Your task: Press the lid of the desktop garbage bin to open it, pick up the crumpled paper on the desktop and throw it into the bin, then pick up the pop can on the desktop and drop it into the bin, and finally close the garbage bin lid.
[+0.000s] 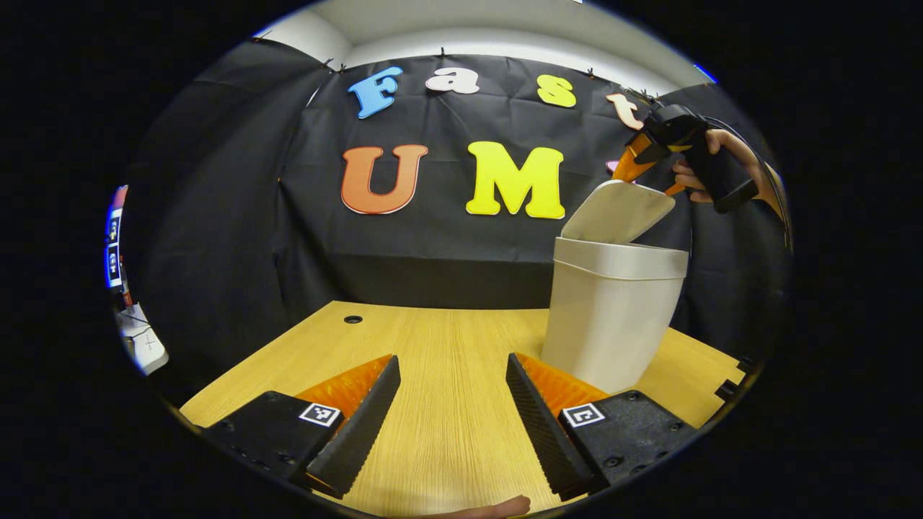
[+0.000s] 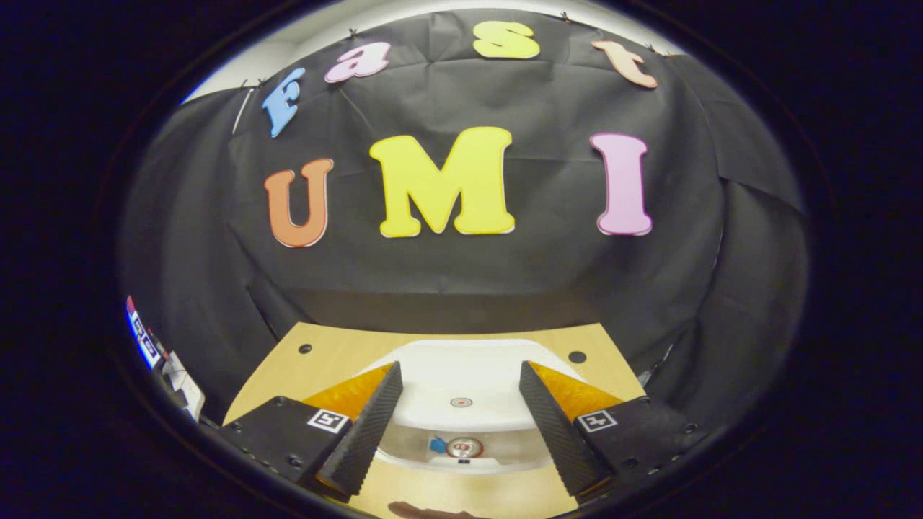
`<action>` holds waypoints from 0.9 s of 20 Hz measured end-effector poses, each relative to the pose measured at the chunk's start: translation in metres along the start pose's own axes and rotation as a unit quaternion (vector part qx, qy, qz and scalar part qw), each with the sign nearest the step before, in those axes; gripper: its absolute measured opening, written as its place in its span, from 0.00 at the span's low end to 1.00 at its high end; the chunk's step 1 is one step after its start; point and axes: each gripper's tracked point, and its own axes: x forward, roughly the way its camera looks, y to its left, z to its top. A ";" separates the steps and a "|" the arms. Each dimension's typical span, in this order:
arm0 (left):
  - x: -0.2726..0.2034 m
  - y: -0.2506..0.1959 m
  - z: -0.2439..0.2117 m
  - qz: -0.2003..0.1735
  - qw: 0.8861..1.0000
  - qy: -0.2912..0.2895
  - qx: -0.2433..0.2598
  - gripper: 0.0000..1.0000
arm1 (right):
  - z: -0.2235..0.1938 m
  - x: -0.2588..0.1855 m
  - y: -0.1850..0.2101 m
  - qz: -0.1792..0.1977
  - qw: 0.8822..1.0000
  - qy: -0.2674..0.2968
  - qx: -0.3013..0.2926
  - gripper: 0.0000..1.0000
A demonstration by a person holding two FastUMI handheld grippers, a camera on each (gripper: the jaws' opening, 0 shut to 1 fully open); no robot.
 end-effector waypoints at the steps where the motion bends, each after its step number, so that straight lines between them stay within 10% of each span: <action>1: 0.000 -0.005 0.001 -0.006 1.000 -0.001 -0.002 0.96 | -0.006 -0.001 -0.004 0.002 1.000 0.007 0.018 0.98; 18: 0.001 -0.019 -0.010 -0.002 0.999 0.005 0.034 0.95 | -0.076 -0.011 -0.011 0.002 0.998 -0.057 -0.029 0.94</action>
